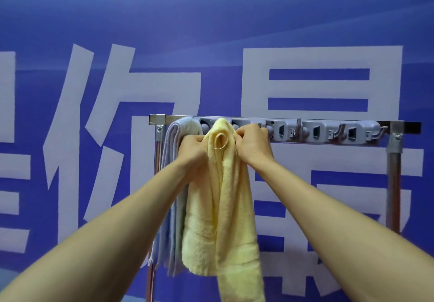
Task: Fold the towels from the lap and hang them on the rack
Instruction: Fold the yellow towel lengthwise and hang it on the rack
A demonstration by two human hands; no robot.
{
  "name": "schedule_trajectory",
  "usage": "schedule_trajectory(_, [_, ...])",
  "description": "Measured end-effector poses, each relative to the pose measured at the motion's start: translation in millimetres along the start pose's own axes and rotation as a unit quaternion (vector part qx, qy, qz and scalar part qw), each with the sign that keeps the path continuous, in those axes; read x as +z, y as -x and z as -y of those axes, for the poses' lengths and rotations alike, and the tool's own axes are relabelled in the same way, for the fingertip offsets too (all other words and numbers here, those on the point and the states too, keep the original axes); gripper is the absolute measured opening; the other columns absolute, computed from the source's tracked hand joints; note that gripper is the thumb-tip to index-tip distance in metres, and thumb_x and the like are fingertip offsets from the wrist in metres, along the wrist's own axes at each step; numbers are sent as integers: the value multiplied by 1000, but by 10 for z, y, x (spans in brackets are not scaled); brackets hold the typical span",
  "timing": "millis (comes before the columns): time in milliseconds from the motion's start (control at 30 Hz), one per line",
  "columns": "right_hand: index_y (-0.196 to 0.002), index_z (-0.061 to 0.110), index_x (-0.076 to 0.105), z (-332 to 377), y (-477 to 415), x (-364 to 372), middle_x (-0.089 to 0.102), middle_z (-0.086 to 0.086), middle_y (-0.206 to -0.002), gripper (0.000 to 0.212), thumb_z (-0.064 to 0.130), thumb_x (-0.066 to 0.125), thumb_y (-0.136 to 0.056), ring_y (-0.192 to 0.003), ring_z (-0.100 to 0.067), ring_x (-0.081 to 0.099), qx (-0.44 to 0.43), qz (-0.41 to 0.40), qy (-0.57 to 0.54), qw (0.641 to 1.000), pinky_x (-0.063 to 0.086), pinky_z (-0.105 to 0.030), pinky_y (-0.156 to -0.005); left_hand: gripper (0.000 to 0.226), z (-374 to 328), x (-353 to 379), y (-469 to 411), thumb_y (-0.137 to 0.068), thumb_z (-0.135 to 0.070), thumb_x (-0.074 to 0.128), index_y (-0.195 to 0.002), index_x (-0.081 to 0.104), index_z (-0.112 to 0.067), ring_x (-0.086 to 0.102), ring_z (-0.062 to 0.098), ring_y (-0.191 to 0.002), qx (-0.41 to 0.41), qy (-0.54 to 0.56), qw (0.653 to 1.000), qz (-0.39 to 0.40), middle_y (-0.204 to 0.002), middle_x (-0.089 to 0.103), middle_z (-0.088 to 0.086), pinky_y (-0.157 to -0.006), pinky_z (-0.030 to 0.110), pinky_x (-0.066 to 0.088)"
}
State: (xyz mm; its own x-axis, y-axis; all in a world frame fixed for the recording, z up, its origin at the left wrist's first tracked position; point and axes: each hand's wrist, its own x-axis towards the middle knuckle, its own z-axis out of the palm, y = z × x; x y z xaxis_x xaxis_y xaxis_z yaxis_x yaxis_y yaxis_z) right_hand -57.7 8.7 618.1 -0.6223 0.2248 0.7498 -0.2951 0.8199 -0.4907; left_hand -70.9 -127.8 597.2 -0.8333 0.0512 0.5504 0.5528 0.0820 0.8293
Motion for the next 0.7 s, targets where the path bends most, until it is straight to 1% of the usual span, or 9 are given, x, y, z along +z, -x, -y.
schedule_trajectory(100, [-66, 16, 68, -23, 87, -61, 68, -9, -76, 30, 26, 56, -92, -71, -26, 64, -1, 24, -11, 1000, 56, -39, -67, 21, -37, -52, 189, -87, -15, 63, -67, 62, -10, 47, 16, -60, 23, 1, 1000, 19, -65, 53, 8, -56, 28, 42])
schedule_trajectory(167, [-72, 21, 71, -50, 186, -130, 70, -5, -76, 22, 23, 58, -90, -72, -23, 68, 4, 52, -32, 998, 59, -43, -68, 20, -56, -120, 406, -92, -23, 59, -75, 69, -18, 58, 11, -60, 44, -4, 998, 34, -68, 63, -1, -56, 21, 49])
schedule_trajectory(233, [-84, 20, 72, -102, 321, -234, 70, -4, -84, 14, 16, 59, -89, -76, -22, 69, 8, 88, -20, 996, 60, -43, -69, 18, -46, -209, 663, -95, -25, 55, -87, 69, -33, 65, -3, -72, 71, -24, 996, 52, -79, 70, -17, -62, 12, 52])
schedule_trajectory(300, [-97, 15, 71, -133, 479, -359, 70, -5, -94, 20, 7, 56, -87, -78, -21, 70, 16, 135, -1, 991, 61, -38, -66, 21, -11, -295, 890, -95, -21, 53, -96, 66, -38, 63, -10, -85, 86, -39, 995, 44, -88, 68, -25, -69, 9, 50])
schedule_trajectory(367, [-105, 13, 70, -142, 644, -499, 69, -7, -99, 30, 0, 52, -84, -80, -21, 69, 14, 182, 17, 983, 61, -30, -60, 19, 13, -348, 1053, -95, -19, 54, -106, 65, -29, 61, -6, -92, 83, -41, 996, -1, -97, 66, -21, -76, 13, 47])
schedule_trajectory(433, [-112, 10, 67, -137, 822, -640, 67, -9, -103, 32, -1, 52, -85, -83, -19, 68, 8, 228, 33, 973, 59, -26, -57, 19, -4, -362, 1212, -94, -17, 54, -109, 65, -20, 62, 2, -94, 69, -41, 996, -26, -100, 67, -10, -78, 18, 47])
schedule_trajectory(500, [-118, 8, 64, -134, 991, -779, 65, -10, -108, 33, 1, 54, -88, -87, -19, 68, 8, 265, 54, 963, 60, -28, -61, 18, -37, -331, 1395, -93, -16, 55, -106, 67, -19, 66, 9, -89, 57, -40, 998, 8, -98, 69, -2, -76, 23, 49])
schedule_trajectory(567, [-120, 9, 63, -145, 1157, -903, 65, -10, -111, 32, 5, 56, -89, -88, -19, 68, 15, 282, 55, 958, 61, -30, -65, 17, -58, -273, 1588, -93, -16, 56, -104, 68, -20, 67, 13, -88, 47, -60, 994, 74, -95, 71, 0, -78, 27, 52])
schedule_trajectory(700, [-121, 10, 62, -277, 1559, -1064, 66, -8, -110, 30, 14, 59, -91, -89, -18, 68, 29, 301, 56, 951, 60, -29, -68, 19, 39, -105, 1939, -93, -18, 56, -107, 68, -22, 68, 12, -92, 18, -112, 977, 178, -99, 72, -1, -84, 29, 52])
